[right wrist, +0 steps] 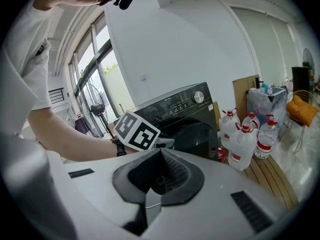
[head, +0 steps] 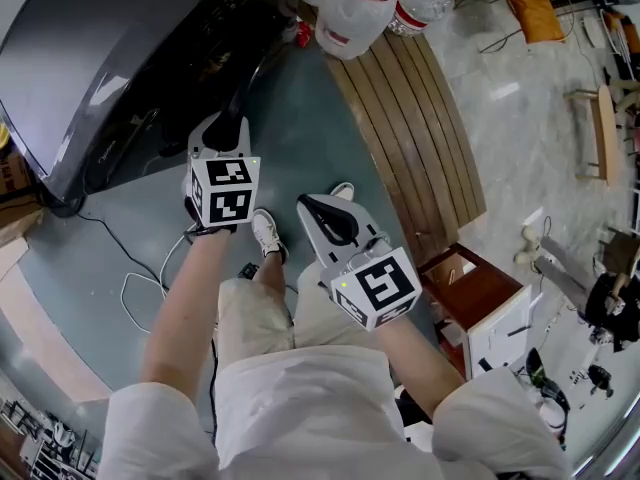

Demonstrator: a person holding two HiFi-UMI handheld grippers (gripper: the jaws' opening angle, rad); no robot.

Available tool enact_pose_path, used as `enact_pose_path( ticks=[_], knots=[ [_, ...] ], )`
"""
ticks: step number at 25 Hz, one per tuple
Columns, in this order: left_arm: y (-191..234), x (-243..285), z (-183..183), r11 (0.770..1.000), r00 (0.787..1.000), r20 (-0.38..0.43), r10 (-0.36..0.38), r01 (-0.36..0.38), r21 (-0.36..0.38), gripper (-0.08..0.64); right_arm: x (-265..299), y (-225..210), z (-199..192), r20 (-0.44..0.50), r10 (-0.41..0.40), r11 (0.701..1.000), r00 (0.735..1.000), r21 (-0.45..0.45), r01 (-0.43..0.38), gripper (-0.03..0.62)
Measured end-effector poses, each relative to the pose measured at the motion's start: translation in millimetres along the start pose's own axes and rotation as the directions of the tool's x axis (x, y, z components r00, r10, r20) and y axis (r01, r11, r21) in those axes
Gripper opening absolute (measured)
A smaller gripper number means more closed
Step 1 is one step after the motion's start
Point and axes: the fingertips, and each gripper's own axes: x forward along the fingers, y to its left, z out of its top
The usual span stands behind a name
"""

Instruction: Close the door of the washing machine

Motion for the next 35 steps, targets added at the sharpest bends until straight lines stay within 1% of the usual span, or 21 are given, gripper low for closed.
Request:
enact_pose_path(
  ticks=[3,4,7,8,10,11,13,14,16,18,20,22,23,26,28,32,33,35],
  knots=[
    [25.3,-4.9,-9.8,0.998,0.999,-0.003,0.046,-0.046,-0.052,0.12,5.0,3.2,0.3,-0.004,0.003,1.0,1.0,0.001,-0.003,-0.002],
    [32.8,-5.8,-10.1,0.997,0.998,-0.009,0.055,-0.055,-0.059,0.12,6.1,4.5,0.6,-0.006,0.006,1.0,1.0,0.0,-0.006,-0.002],
    [49.6,-3.5,-10.7,0.996,0.996,-0.009,0.084,-0.084,-0.026,0.12,7.9,5.2,0.5,-0.01,0.007,1.0,1.0,-0.003,-0.007,-0.002],
    [54.6,-7.0,-11.9,0.995,0.995,-0.009,0.102,-0.102,-0.022,0.111,8.3,5.3,0.3,-0.009,0.009,1.0,1.0,-0.003,-0.009,-0.002],
    [61.8,-22.4,-16.6,0.99,0.99,-0.02,0.136,-0.137,-0.041,0.04,9.3,4.8,-0.6,-0.011,0.01,1.0,1.0,0.002,-0.01,-0.002],
    [61.9,-28.9,-21.6,0.988,0.99,-0.029,0.139,-0.141,-0.058,0.034,9.9,3.8,-1.5,-0.013,0.01,1.0,1.0,0.005,-0.01,-0.002],
    [59.0,-29.5,-39.9,0.987,0.991,-0.064,0.121,-0.127,-0.097,0.025,11.4,1.3,-3.7,-0.021,0.007,1.0,1.0,0.009,-0.007,-0.002],
    [60.9,-24.5,-52.4,0.984,0.989,-0.091,0.114,-0.125,-0.129,0.02,12.2,0.6,-4.5,-0.024,0.006,1.0,1.0,0.01,-0.006,-0.002],
    [73.5,-11.1,-77.2,0.969,0.984,-0.146,0.106,-0.135,-0.205,0.014,13.7,0.9,-4.6,-0.025,0.007,1.0,1.0,0.008,-0.007,-0.002],
    [81.7,1.1,-92.7,0.961,0.981,-0.181,0.076,-0.12,-0.248,0.006,14.5,1.4,-4.2,-0.024,0.01,1.0,1.0,0.004,-0.01,-0.002],
    [82.4,7.4,-100.0,0.952,0.981,-0.188,0.054,-0.108,-0.287,0.005,13.0,0.3,-5.7,-0.027,0.009,1.0,1.0,0.002,-0.009,-0.002],
    [82.9,10.7,-103.4,0.937,0.982,-0.186,0.045,-0.106,-0.333,0.005,9.8,-2.2,-7.1,-0.029,0.004,1.0,1.0,0.001,-0.004,-0.002],
    [83.5,11.8,-103.8,0.933,0.982,-0.185,0.04,-0.103,-0.344,0.005,8.5,-3.2,-7.6,-0.028,0.001,1.0,1.0,0.001,-0.001,-0.002],
    [84.4,11.3,-103.5,0.941,0.982,-0.184,0.032,-0.091,-0.327,0.005,3.4,-5.5,-10.7,-0.027,-0.008,1.0,1.0,0.001,0.008,-0.002],
    [83.6,10.9,-103.6,0.941,0.982,-0.187,0.027,-0.088,-0.326,0.005,0.6,-8.2,-11.7,-0.024,-0.016,1.0,1.0,0.003,0.016,-0.002],
    [84.3,10.4,-105.8,0.941,0.979,-0.198,0.045,-0.108,-0.32,0.005,-0.7,-9.4,-4.6,-0.018,-0.024,1.0,1.0,0.0,0.024,-0.002],
    [84.3,9.5,-103.8,0.943,0.98,-0.192,0.048,-0.108,-0.314,0.005,-1.1,-8.5,-1.5,-0.015,-0.025,1.0,1.0,-0.003,0.025,-0.002],
    [77.9,5.2,-90.4,0.948,0.988,-0.151,0.03,-0.076,-0.308,0.006,-3.6,-7.3,5.0,-0.011,-0.034,0.999,0.999,-0.006,0.034,-0.002]
  ],
)
